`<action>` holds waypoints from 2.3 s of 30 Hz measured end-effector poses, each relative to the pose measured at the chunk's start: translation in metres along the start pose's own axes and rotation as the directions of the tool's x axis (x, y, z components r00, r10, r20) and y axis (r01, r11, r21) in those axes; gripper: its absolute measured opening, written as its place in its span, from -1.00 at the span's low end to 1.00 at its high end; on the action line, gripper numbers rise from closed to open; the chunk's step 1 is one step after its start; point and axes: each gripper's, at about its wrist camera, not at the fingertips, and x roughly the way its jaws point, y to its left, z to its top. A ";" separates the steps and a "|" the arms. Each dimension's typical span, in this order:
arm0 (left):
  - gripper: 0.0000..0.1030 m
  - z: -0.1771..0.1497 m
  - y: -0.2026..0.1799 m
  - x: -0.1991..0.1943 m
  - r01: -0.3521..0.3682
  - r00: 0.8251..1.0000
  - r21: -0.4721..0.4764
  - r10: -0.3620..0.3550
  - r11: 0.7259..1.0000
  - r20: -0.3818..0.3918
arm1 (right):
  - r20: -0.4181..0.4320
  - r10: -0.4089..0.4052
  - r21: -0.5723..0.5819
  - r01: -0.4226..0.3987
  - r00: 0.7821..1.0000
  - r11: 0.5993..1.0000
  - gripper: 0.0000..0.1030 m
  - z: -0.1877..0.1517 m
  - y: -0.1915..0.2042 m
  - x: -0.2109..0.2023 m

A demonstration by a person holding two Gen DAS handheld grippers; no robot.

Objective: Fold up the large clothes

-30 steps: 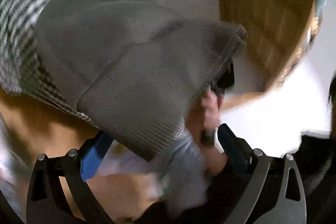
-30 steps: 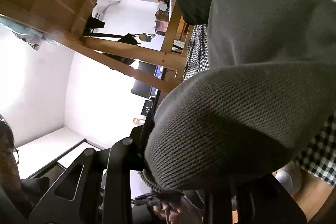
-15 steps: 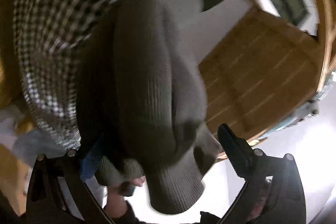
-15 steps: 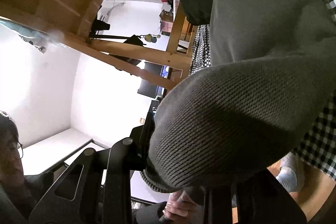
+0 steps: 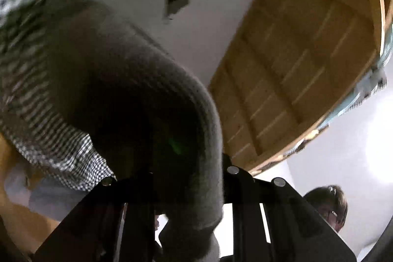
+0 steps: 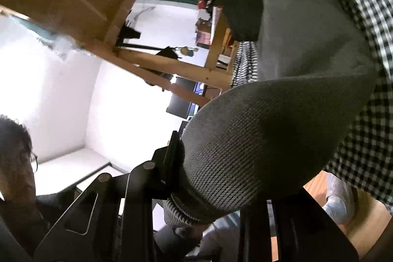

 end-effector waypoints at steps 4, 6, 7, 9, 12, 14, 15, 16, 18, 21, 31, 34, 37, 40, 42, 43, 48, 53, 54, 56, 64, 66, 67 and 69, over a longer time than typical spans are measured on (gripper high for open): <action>-0.68 0.008 -0.034 0.031 -0.003 0.998 0.095 0.009 0.995 -0.061 | 0.010 0.041 -0.051 -0.040 0.999 0.998 -0.47 0.012 0.023 -0.008; -0.68 0.012 -0.052 0.045 0.004 0.996 0.127 0.007 0.992 -0.087 | 0.010 0.064 -0.070 -0.063 0.998 0.996 -0.47 0.020 0.032 -0.013; -0.68 0.012 -0.061 0.052 0.003 0.995 0.139 0.011 0.990 -0.097 | 0.013 0.079 -0.080 -0.078 0.997 0.994 -0.47 0.025 0.038 -0.016; -0.68 0.018 -0.074 0.065 0.001 0.993 0.168 0.020 0.986 -0.120 | 0.017 0.105 -0.101 -0.103 0.994 0.990 -0.47 0.033 0.048 -0.021; -0.67 0.031 -0.089 0.087 -0.040 0.989 0.185 0.066 0.982 -0.136 | 0.028 0.118 -0.105 -0.115 0.993 0.988 -0.47 0.054 0.058 -0.023; -0.66 0.053 -0.088 0.102 -0.092 0.986 0.150 0.111 0.984 -0.122 | 0.039 0.107 -0.078 -0.104 0.994 0.992 -0.47 0.072 0.053 -0.022; -0.65 0.063 -0.087 0.106 -0.113 0.985 0.142 0.130 0.983 -0.116 | 0.053 0.096 -0.045 -0.094 0.994 0.995 -0.47 0.085 0.045 -0.019; -0.64 0.080 -0.085 0.115 -0.155 0.980 0.129 0.168 0.979 -0.103 | 0.068 0.090 -0.005 -0.090 0.994 0.996 -0.47 0.097 0.036 -0.015; -0.63 0.106 -0.083 0.129 -0.191 0.975 0.111 0.202 0.975 -0.093 | 0.094 0.086 0.057 -0.091 0.992 0.994 -0.47 0.117 0.021 -0.011; -0.60 0.155 -0.081 0.156 -0.242 0.965 0.085 0.249 0.966 -0.077 | 0.142 0.072 0.129 -0.090 0.987 0.987 -0.47 0.155 0.001 -0.001; 0.86 0.286 -0.061 0.210 -0.389 0.919 -0.004 0.389 0.921 0.066 | 0.188 -0.203 0.559 0.065 0.961 0.827 -0.44 0.265 -0.110 0.027; 0.88 0.291 -0.068 0.210 -0.396 0.914 0.004 0.394 0.918 0.096 | 0.139 -0.219 0.660 0.074 0.966 0.747 -0.42 0.275 -0.122 0.029; 0.88 0.259 -0.122 0.218 -0.432 0.901 0.317 0.419 0.844 0.111 | 0.133 -0.243 0.687 0.087 0.961 0.722 -0.37 0.282 -0.115 0.027; 0.88 0.204 -0.161 0.219 -0.401 0.903 0.573 0.415 0.715 0.114 | 0.311 -0.125 0.705 -0.141 0.942 0.695 0.87 0.269 -0.103 0.026; 0.88 0.180 -0.154 0.228 -0.395 0.885 0.634 0.461 0.665 0.068 | 0.466 -0.067 0.668 -0.301 0.882 0.680 0.94 0.266 -0.086 0.019; 0.88 0.174 -0.140 0.237 -0.379 0.874 0.647 0.486 0.662 0.015 | 0.499 -0.052 0.645 -0.330 0.865 0.689 0.95 0.270 -0.074 0.016; 0.88 0.200 -0.063 0.275 -0.549 0.752 0.585 0.659 0.597 0.033 | 0.269 -0.221 0.513 0.055 0.937 0.857 0.95 0.324 -0.019 0.014; 0.88 0.224 -0.078 0.266 -0.656 0.680 0.586 0.709 0.475 0.187 | 0.121 -0.612 -0.126 0.624 0.781 0.771 0.95 0.313 0.052 0.019; 0.88 0.220 -0.089 0.266 -0.657 0.655 0.628 0.729 0.417 0.200 | 0.178 -0.716 -0.284 0.732 0.675 0.619 0.95 0.302 0.060 0.020; 0.88 0.208 -0.106 0.268 -0.604 0.621 0.736 0.759 0.306 0.195 | 0.272 -0.814 -0.439 0.819 0.513 0.369 0.95 0.293 0.058 0.024; 0.90 0.183 -0.097 0.265 -0.268 0.396 0.945 0.873 -0.187 0.285 | 0.133 -0.817 -0.464 0.763 0.561 0.449 0.95 0.283 0.001 0.033; 0.91 0.205 -0.091 0.269 -0.336 0.367 0.934 0.897 -0.119 0.247 | 0.136 -0.814 -0.446 0.768 0.565 0.459 0.95 0.282 -0.009 0.049; 0.91 0.216 -0.088 0.272 -0.364 0.384 0.930 0.904 -0.039 0.188 | 0.133 -0.813 -0.436 0.771 0.566 0.465 0.95 0.281 -0.015 0.057; 0.91 0.228 -0.085 0.274 -0.400 0.433 0.913 0.894 0.077 0.115 | 0.116 -0.807 -0.426 0.763 0.578 0.486 0.95 0.279 -0.027 0.067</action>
